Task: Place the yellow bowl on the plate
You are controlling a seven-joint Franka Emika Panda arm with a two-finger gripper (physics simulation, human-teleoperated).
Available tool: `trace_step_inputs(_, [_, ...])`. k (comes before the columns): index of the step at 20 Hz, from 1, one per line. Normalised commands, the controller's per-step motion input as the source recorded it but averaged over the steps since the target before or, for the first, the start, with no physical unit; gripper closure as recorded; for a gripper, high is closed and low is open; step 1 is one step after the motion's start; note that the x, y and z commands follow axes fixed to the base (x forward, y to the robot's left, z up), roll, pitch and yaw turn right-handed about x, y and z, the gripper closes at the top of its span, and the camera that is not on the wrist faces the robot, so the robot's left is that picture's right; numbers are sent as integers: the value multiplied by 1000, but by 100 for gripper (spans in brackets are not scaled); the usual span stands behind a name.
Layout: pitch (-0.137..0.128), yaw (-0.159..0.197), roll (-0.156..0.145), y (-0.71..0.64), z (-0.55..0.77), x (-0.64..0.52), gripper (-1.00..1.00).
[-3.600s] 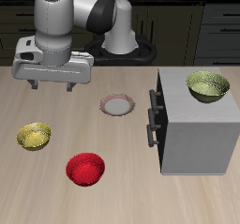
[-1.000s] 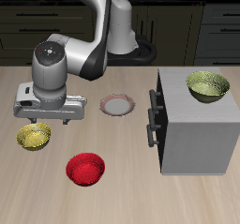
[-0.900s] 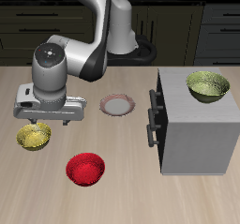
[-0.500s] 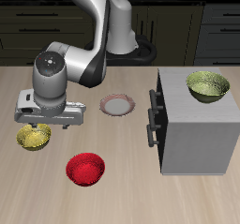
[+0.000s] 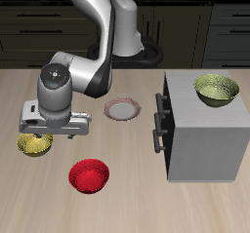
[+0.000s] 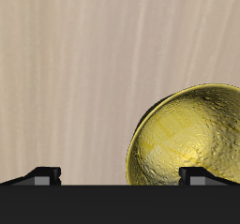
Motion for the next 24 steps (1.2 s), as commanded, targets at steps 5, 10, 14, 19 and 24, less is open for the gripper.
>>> trace_step_inputs(5, [38, -8, -6, 18, -254, -18, -100])
trace_step_inputs(10, [68, -23, -26, -101, -261, -61, -100])
trace_step_inputs(14, [9, -32, -2, -94, -131, -103, 100])
trace_step_inputs(19, [-9, -5, 7, -35, 6, -87, 100])
trace_step_inputs(24, [-19, -25, 16, 29, 102, -42, 100])
